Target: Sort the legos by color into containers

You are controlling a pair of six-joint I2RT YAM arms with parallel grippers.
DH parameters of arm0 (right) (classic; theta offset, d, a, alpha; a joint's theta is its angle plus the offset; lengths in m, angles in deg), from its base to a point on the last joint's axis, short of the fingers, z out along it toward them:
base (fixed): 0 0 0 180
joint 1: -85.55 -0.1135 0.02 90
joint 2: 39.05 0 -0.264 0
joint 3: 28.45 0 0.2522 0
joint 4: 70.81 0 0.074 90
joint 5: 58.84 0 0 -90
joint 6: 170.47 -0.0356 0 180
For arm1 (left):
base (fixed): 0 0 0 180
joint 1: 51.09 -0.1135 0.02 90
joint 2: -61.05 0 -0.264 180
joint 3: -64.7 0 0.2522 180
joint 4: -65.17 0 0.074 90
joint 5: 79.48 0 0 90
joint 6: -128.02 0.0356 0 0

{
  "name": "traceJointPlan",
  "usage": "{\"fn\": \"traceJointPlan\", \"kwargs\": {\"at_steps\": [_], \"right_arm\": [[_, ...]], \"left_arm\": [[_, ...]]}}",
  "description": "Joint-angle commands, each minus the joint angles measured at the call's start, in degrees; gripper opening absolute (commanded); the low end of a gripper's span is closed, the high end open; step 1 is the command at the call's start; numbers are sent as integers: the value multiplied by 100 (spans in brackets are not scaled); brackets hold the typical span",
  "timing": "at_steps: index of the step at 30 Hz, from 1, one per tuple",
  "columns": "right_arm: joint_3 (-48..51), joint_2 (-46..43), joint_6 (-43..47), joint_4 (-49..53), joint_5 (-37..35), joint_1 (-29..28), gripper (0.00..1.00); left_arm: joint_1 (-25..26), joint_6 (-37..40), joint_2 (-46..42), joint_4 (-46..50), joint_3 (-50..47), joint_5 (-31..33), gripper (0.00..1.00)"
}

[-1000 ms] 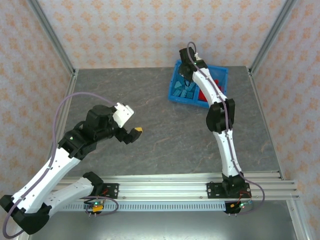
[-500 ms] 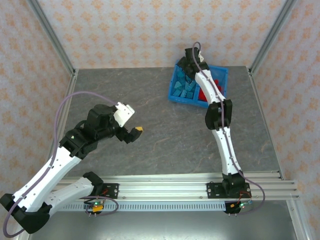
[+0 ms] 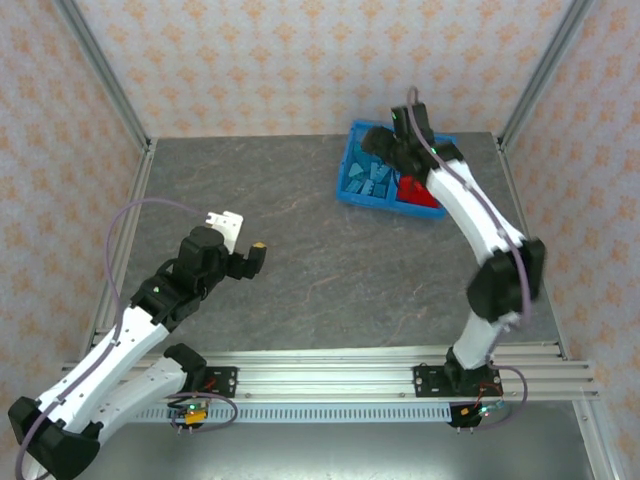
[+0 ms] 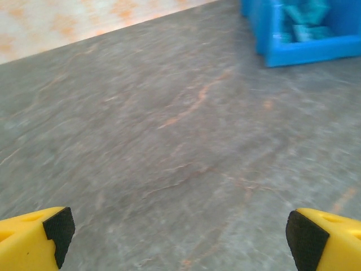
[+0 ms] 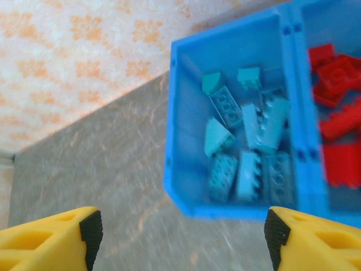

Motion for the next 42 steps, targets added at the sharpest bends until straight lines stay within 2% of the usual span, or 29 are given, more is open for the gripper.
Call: {"fn": "traceJointPlan", "kwargs": {"at_steps": [1,5,7,10,12,14,16,18,20,23,24,25,26,27,28,30,31,33,34,35,37,39,40,42], "right_arm": [[1788,-1561,420,-531,-1080,70,82],[3881,-3299,587,-1041,-2400,129,92],[4995,-4121,716,-1671,-3321,159,98],[6676,-5052,1400,-3306,-4356,259,99],[7330,-5164,1644,-4059,-4542,454,99],[7653,-4842,1681,-4407,-4360,833,99],[7793,-4233,1790,-4940,-3873,1131,99],[7577,-3538,1978,-5427,-3505,1319,99],[7508,-2750,2185,-6529,-3291,1434,99],[6887,-1379,2197,-7016,-2876,1713,99],[6752,-924,2410,-7501,-2664,1776,100],[6417,-918,2636,-6693,-1985,1752,99],[6553,-857,2837,-6946,-1438,1754,99],[7005,-643,2761,-7998,-1556,1765,99],[7107,-607,2577,-8371,-1902,1813,99],[6928,-796,2515,-7610,-1867,1843,99],[7045,-669,2563,-8071,-1881,1837,99],[6912,-824,2515,-7577,-1880,1845,99],[6972,-741,2557,-7834,-1901,1832,99],[6980,-758,2566,-7860,-1914,1822,99],[6998,-775,2601,-7848,-1977,1786,99],[6945,-800,2638,-7721,-2156,1686,99],[6978,-770,2643,-7828,-2153,1686,99],[6959,-791,2642,-7757,-2148,1687,99]], "left_arm": [[-283,-425,-229,-891,-532,767,100],[-577,-251,-113,-1349,-990,982,100],[-713,-160,-1,-1433,-1078,1101,100],[-915,-111,150,-1509,-1122,1029,100],[-1033,-88,228,-1552,-1131,897,100],[-1125,-65,339,-1604,-1131,779,100],[-1176,-8,463,-1660,-1131,638,100],[-1218,66,617,-1770,-1140,451,100],[-1275,91,829,-1936,-1157,269,100],[-1334,74,1285,-2317,-1166,220,100],[-1355,155,1459,-2480,-1167,191,100],[-1369,227,1660,-2679,-1151,190,100],[-1390,271,1826,-2861,-1136,176,100],[-1419,308,2038,-3092,-1122,161,100],[-1447,348,2256,-3343,-1116,121,100],[-1507,378,2654,-3839,-1135,69,100],[-1577,351,2878,-4133,-1148,25,100],[-1756,249,3287,-4768,-1182,-57,100],[-1861,245,3511,-4995,-1103,-165,100],[-1914,315,3661,-4665,-866,-151,100],[-2008,804,4002,-5108,-767,-339,100],[-2276,460,4191,-5045,-662,-296,100],[-2430,247,4229,-5340,-772,-235,100],[-2651,50,4144,-5436,-886,-478,100]]}}
